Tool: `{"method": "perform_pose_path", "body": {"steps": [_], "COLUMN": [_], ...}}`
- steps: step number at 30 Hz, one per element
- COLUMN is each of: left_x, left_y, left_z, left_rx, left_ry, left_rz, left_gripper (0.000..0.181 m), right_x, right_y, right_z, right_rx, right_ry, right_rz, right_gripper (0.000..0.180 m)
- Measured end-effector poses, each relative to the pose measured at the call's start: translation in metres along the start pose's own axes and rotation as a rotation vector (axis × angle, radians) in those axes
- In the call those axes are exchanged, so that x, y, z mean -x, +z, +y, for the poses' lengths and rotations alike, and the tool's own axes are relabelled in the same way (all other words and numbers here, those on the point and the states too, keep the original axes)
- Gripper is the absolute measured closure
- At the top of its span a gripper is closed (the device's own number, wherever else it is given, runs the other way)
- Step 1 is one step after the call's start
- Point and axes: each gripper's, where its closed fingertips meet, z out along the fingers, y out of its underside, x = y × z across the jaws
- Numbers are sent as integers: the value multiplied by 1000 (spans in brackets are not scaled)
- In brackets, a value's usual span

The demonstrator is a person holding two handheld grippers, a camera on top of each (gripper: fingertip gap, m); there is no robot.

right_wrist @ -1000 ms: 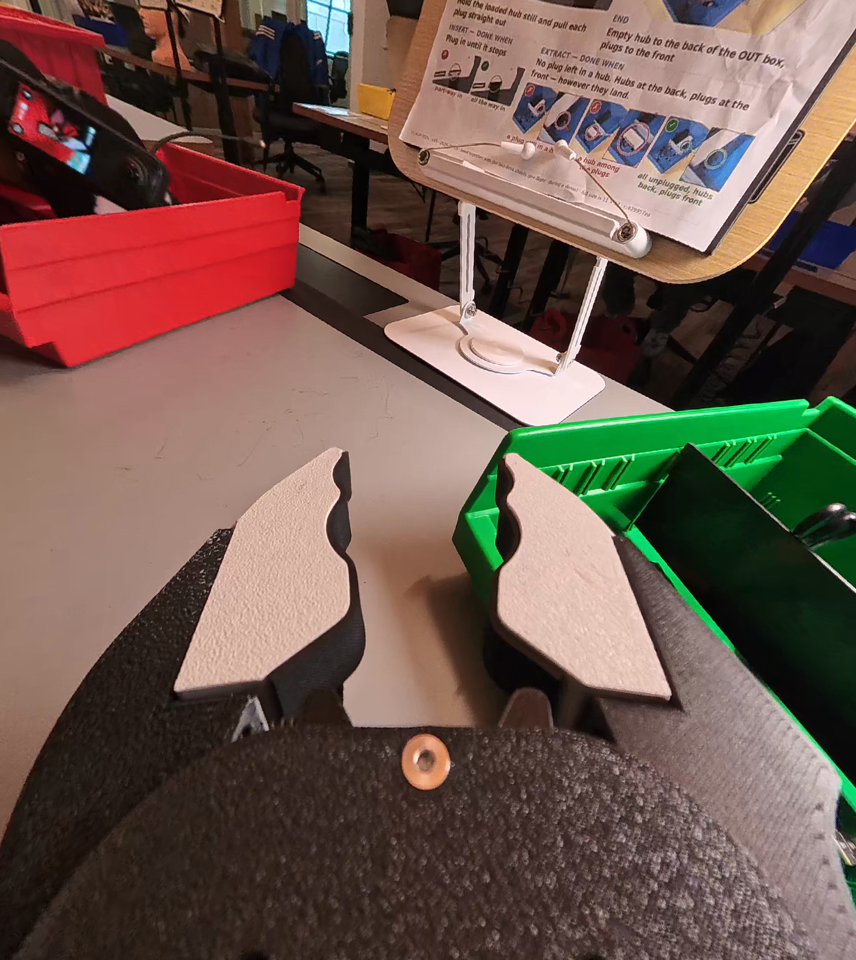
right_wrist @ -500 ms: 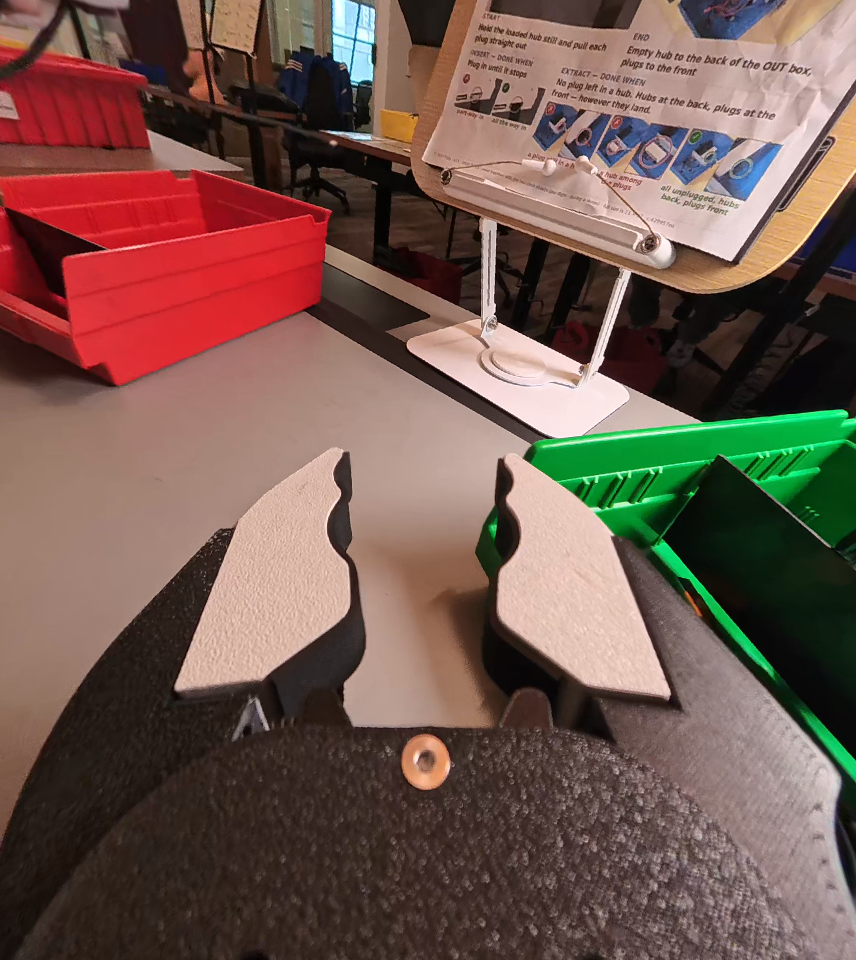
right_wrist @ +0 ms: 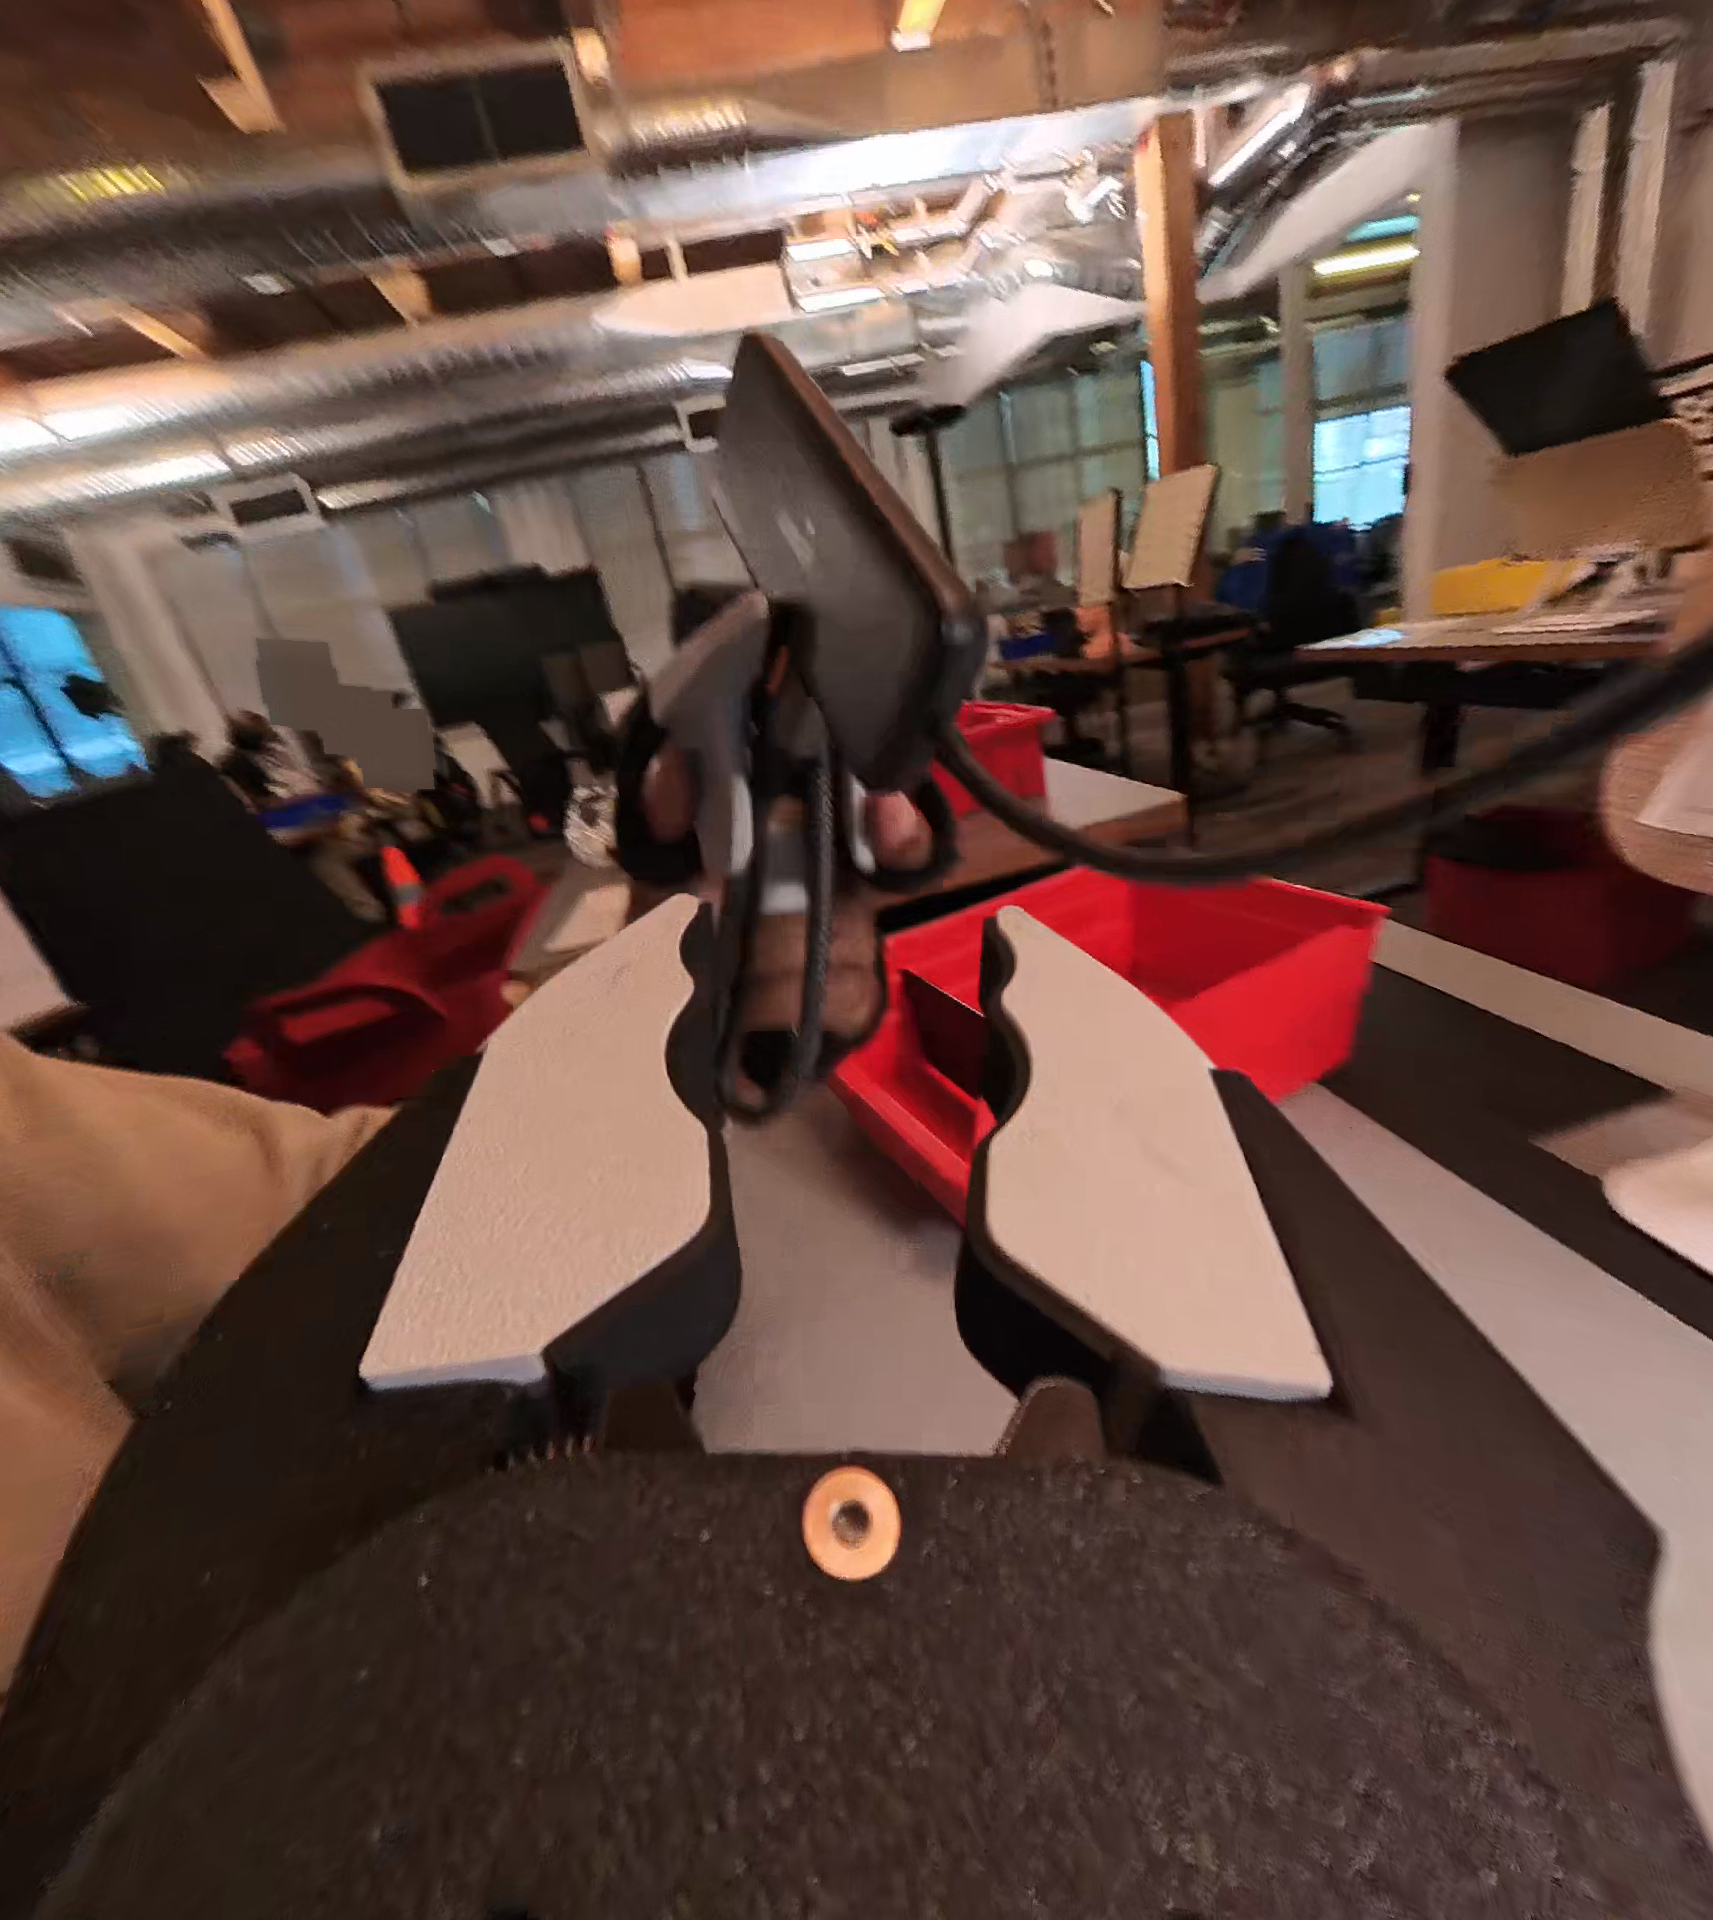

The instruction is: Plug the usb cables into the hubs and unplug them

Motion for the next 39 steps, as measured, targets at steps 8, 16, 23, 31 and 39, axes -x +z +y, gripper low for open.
{"method": "perform_pose_path", "body": {"steps": [8,16,23,31,39], "left_x": [-20,-10,-2,-1,24], "left_y": [15,12,-9,-23,-2], "left_z": [33,46,66,160,131], "left_rx": [-76,205,583,1032,688], "left_ry": [-119,57,325,509,115], "left_rz": [108,43,-49,43,-81], "left_gripper": [162,142,129,161,169], "right_x": [13,19,2,4,-25], "right_y": [11,-13,-34,-26,-36], "right_z": [-28,-39,4,64,-23], "right_rx": [-219,0,404,673,349], "right_ry": [170,-10,-176,-259,-816], "right_rz": [-78,-72,28,-35,390], "right_gripper": [164,168,168,168,148]}}
